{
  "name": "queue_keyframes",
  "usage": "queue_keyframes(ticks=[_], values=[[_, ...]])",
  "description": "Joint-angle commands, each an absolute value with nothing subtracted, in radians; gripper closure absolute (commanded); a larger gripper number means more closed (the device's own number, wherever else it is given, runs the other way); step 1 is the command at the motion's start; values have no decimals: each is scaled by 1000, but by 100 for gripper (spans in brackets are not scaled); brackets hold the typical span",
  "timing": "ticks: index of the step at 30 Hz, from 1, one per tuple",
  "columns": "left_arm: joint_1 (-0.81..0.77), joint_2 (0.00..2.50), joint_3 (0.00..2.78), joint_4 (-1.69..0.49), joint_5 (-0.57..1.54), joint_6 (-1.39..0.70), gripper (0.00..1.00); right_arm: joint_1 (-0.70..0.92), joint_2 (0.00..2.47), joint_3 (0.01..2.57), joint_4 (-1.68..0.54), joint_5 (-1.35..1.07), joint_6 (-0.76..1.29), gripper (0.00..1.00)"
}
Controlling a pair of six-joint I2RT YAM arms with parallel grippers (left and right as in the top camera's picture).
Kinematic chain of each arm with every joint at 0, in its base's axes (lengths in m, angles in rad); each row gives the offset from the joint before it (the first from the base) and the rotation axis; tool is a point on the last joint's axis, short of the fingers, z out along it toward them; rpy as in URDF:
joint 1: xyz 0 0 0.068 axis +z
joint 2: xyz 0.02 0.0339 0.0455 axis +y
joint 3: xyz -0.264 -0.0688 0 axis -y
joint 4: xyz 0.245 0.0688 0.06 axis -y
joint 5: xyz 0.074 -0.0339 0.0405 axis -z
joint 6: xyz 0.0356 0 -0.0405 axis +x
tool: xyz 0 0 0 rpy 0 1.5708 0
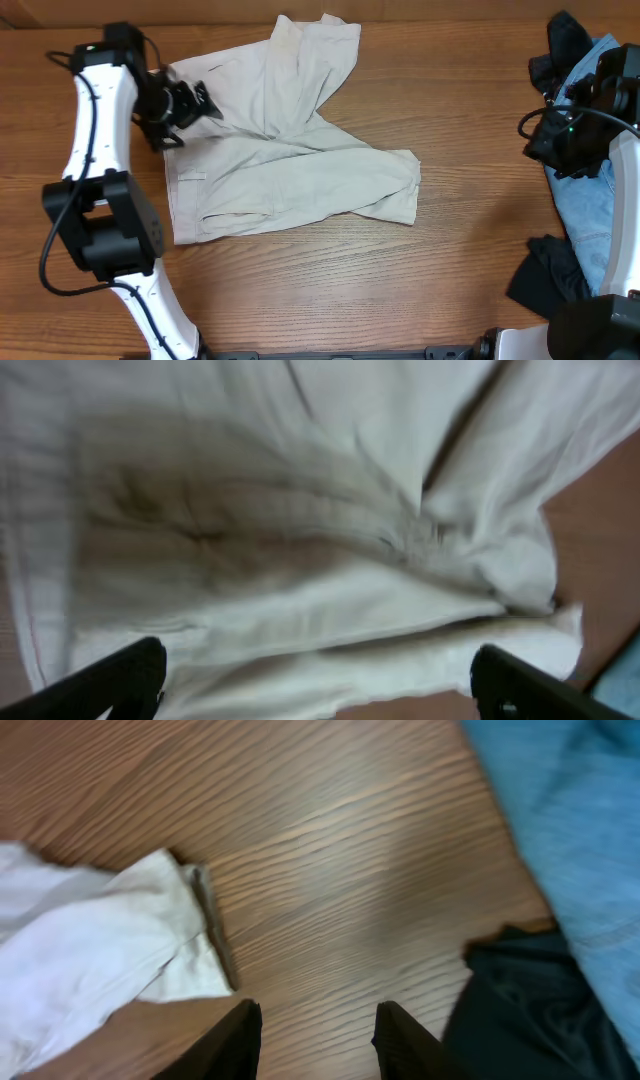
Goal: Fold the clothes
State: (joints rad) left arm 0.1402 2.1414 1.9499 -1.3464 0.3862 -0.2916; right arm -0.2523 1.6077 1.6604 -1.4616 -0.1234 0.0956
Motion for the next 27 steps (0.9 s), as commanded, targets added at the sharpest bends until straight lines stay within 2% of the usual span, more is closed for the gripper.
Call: queue_keyframes(ticks=[1,5,12,20,24,27], values=[[76,2124,1927,-1378,346,-215,2,-209,1619,1643,-1459,-215,47,55],[27,2124,1853,-1391,214,-279,0,-144,1647,1571,-1418,-233,47,48],[19,2124,1731,-1399,173,-358,0,-62,1689,1436,-1266,-250,48,41],[29,2124,1727,-1409,-27,-428,0,-47,1785,1340,-1132,-356,47,42],[36,2124,1727,-1376,-55,-439,0,-47,1802,1339,-1097,-399,47,42],[42,2124,1723,-1392,-165,-496,0,-47,1802,1339,-1085,-402,47,42]])
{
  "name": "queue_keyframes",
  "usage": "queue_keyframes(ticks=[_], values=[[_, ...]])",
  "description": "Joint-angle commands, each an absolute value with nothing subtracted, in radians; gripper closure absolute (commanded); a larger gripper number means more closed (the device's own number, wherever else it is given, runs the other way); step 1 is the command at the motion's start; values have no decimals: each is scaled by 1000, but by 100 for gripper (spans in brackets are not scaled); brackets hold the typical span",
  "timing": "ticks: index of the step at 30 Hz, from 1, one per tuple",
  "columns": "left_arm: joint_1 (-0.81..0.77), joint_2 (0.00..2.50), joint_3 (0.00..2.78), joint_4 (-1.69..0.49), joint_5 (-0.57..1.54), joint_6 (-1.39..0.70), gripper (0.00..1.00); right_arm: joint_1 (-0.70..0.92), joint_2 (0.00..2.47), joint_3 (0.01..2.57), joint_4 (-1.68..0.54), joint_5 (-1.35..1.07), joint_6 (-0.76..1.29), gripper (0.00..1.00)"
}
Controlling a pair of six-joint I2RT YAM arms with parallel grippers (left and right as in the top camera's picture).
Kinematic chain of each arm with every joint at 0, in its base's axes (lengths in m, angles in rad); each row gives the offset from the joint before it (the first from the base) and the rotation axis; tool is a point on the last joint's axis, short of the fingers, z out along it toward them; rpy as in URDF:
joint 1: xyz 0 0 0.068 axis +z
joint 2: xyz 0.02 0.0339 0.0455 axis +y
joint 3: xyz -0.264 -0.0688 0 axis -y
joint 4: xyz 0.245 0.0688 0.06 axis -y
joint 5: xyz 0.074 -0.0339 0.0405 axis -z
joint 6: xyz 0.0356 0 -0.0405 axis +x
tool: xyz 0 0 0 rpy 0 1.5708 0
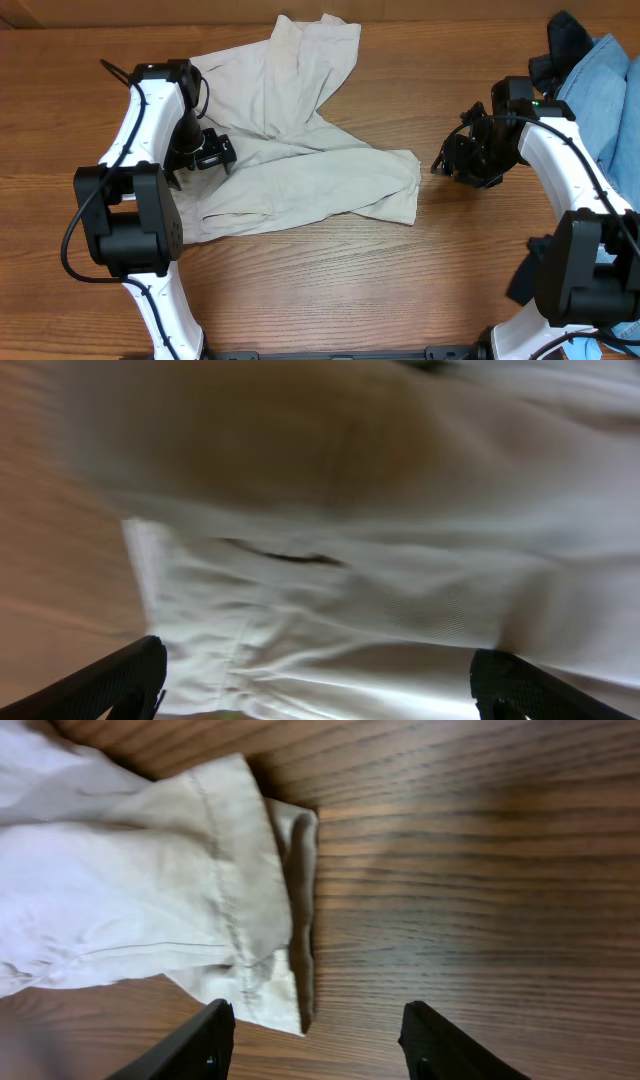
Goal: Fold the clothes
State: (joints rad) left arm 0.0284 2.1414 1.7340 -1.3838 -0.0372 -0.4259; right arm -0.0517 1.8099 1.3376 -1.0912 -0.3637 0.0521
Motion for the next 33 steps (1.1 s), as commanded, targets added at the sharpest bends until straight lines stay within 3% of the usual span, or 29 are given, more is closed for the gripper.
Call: queue_keyframes(ticks=[1,9,16,18,23,25,28,31,33], values=[[44,2124,1722,-1397,-167,-495,0,-47,1802,1339,-1086,-403,47,42],[59,2124,1655,-1352,-89,-453,0,-47,1803,1339,-1082,-406,48,42],[59,2124,1536,-1288,-16,-389,12,-47,1802,1339,-1090,-406,48,42],[59,2124,1523,-1282,14,-364,25,-47,1802,1339,-1089,-405,48,42],[59,2124,1522,-1314,26,-346,78,-47,1802,1339,-1089,-406,48,42],[59,2124,1522,-1342,22,-346,89,-47,1803,1339,-1087,-406,47,43],[59,2124,1522,-1387,4,-347,91,-47,1803,1339,-1088,-406,47,43],[59,2124,1522,-1419,-53,-365,82,-46,1803,1338,-1090,-406,48,42],[59,2124,1522,-1425,-63,-370,80,-45,1803,1334,-1087,-410,47,41]])
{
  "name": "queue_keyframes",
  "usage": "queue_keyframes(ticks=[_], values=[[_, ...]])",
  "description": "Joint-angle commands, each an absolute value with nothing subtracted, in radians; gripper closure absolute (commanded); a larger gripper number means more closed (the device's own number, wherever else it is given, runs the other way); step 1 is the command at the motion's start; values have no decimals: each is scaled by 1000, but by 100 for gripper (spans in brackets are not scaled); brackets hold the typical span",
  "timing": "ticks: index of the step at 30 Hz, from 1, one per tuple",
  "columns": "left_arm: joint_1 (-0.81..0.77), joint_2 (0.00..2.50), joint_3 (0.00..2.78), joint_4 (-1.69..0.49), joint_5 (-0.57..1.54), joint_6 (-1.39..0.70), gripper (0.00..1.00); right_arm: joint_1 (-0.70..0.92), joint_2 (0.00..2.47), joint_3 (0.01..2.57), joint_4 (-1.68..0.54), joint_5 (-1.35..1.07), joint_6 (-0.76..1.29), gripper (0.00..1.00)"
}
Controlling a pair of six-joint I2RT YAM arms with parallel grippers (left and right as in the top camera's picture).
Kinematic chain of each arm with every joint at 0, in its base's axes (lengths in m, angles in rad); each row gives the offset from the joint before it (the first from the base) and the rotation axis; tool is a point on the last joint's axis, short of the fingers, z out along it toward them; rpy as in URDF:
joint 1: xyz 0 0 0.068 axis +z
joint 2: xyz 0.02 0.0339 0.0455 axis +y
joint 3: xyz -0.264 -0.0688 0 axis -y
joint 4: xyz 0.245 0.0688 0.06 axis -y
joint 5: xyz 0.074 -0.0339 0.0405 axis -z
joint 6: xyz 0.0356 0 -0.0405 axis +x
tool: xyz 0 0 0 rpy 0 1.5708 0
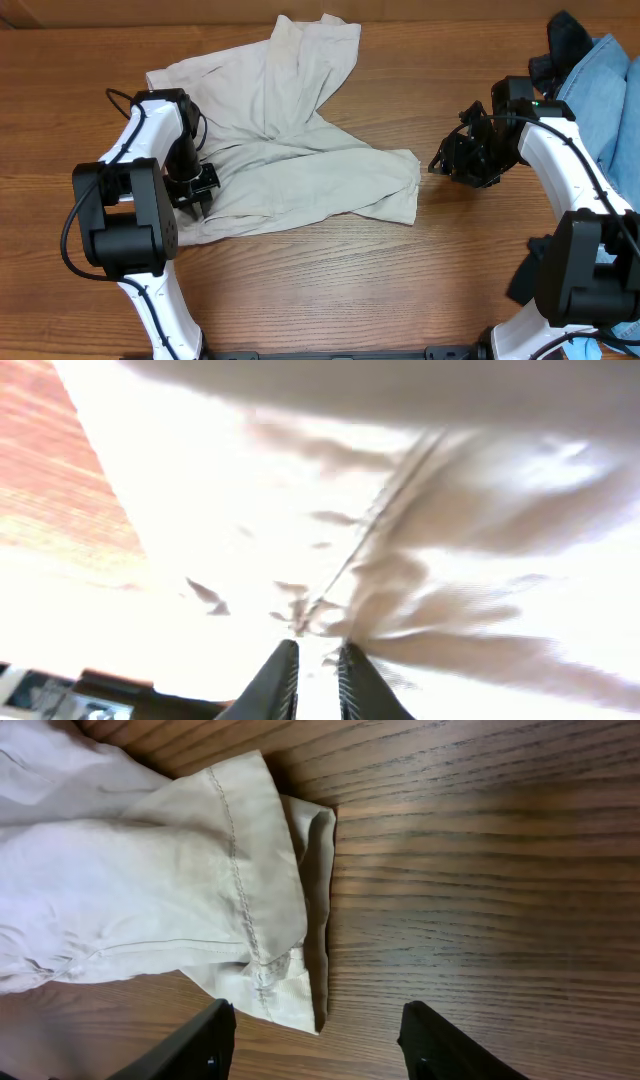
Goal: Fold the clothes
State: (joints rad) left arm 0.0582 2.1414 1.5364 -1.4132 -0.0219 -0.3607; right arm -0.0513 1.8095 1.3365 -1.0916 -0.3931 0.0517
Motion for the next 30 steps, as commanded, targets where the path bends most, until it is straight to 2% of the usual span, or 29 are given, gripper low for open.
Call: queue_keyframes(ticks=[1,3,6,12,14,20,26,28,29,30], values=[[59,2124,1522,-1431,-63,-370,80,-45,1804,1331,-1085,-414,47,41],[59,2124,1519,-1443,-67,-370,79,-45,1812,1324,-1084,-414,48,40],[59,2124,1512,-1436,-94,-382,68,-45,1829,1298,-1042,-440,48,40],[59,2124,1512,-1409,-52,-380,64,-45,1876,1253,-930,-476,49,37],[58,2124,1512,-1397,-52,-381,59,-45,1901,1250,-901,-482,52,37],[58,2124,1512,-1398,-52,-381,55,-45,1995,1250,-818,-683,52,39],[58,2124,1512,-1391,-52,-381,51,-40,2019,1250,-815,-821,42,55],[58,2124,1512,-1391,-52,-381,48,-40,2019,1251,-816,-916,-17,62],[58,2124,1512,-1391,-52,-381,48,-40,2019,1252,-815,-957,-44,73],[58,2124,1512,-1391,-52,-381,48,-41,2019,1254,-811,-972,-52,89]])
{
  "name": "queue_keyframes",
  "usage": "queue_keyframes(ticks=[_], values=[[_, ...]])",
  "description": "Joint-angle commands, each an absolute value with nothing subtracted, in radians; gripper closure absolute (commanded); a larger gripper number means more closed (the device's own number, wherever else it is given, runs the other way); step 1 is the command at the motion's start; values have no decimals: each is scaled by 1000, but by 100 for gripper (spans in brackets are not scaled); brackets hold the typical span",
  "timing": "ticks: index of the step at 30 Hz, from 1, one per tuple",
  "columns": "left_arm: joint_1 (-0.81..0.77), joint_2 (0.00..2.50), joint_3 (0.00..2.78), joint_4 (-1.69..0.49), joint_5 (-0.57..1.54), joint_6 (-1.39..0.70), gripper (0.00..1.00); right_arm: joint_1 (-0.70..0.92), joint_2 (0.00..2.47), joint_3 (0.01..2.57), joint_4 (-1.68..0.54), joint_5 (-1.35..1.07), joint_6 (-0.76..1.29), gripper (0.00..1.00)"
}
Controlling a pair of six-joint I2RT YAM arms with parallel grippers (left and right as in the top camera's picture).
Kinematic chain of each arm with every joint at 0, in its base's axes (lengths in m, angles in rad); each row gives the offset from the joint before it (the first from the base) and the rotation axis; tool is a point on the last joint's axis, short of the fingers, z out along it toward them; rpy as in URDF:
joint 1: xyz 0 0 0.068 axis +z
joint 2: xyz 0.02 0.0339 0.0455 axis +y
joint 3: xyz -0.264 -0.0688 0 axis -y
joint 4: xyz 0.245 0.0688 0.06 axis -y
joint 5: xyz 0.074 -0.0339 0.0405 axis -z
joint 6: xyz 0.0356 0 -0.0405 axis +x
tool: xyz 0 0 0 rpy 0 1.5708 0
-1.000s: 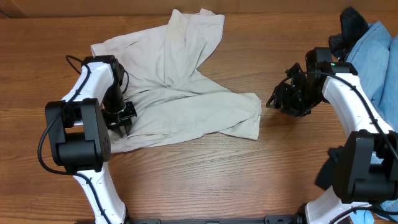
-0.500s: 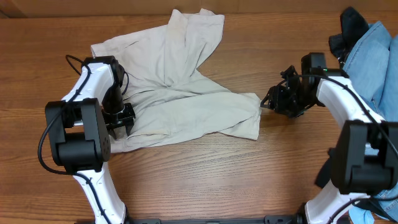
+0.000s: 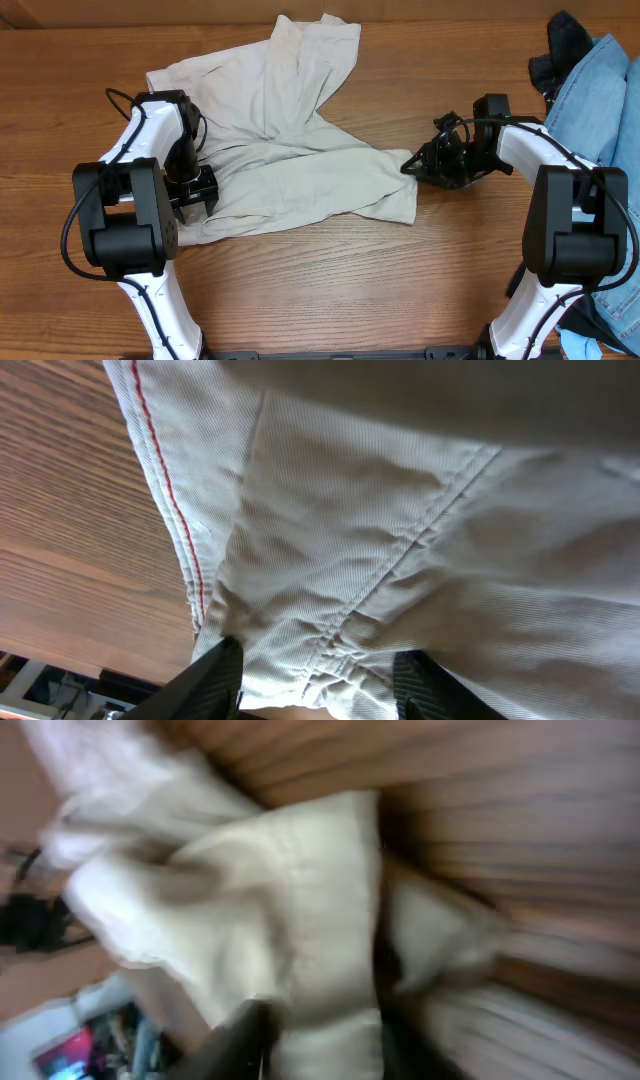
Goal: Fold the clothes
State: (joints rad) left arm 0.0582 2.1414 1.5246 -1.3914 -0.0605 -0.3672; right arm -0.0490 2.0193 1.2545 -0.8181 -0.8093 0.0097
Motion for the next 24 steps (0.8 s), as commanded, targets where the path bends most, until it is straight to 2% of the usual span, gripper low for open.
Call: queue_keyframes(ticks=[1,6,16,24], values=[[58,2124,1512,-1391,-52,-381,47,-47,2019,1262,-811,-970,-51,96],[58,2124,1512,-1391,-52,-377,44,-75,2003,1386,-846,-947,-54,96],[58,2124,1512,-1383,-52,-378,41,-64,1953,1906,-1236,-617,-132,96],[58,2124,1512,-1385,-55,-377,40,-62,1958,1829,-1510,-281,-132,92]])
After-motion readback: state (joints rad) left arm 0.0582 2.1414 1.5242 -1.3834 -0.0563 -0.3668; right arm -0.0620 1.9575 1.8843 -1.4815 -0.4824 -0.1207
